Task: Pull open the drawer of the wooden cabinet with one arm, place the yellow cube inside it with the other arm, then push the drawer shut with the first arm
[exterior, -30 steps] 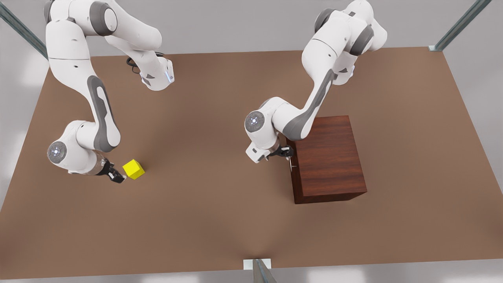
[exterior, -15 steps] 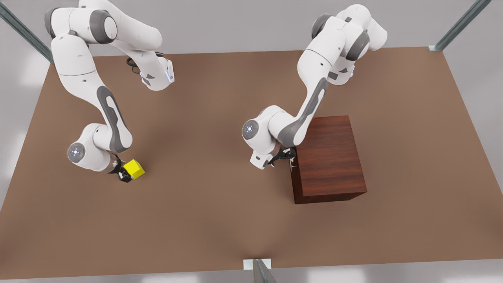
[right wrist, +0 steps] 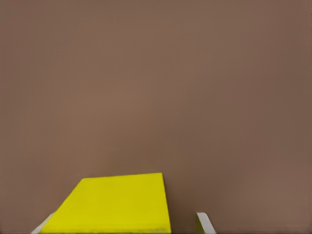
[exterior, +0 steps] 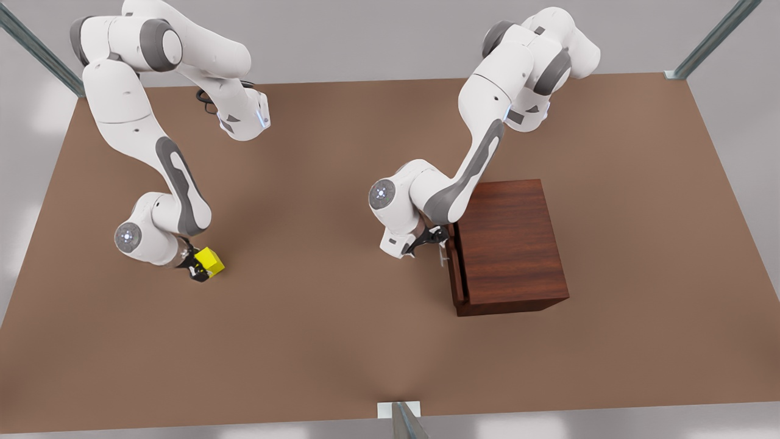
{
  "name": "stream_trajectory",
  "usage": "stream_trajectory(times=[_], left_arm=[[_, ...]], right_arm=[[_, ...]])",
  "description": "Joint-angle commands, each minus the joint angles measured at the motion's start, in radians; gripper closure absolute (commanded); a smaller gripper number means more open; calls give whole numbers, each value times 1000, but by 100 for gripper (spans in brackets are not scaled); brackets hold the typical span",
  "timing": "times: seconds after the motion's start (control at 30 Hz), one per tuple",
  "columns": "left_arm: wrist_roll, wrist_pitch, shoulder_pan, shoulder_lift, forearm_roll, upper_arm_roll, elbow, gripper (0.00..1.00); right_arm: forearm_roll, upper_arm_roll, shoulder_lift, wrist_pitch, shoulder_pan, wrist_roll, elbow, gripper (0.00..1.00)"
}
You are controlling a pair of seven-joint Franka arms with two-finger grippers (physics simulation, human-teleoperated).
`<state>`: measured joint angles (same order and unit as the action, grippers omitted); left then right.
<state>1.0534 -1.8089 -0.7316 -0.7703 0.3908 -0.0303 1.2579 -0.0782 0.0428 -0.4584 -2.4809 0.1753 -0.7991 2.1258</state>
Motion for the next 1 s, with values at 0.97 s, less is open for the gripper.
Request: stream_trajectory(times=[0.97], left_arm=[[-73,-135,-9,-6,-10,-53,-28,0]], right_arm=[[0,43,87,405,-13,-157,-306,34]])
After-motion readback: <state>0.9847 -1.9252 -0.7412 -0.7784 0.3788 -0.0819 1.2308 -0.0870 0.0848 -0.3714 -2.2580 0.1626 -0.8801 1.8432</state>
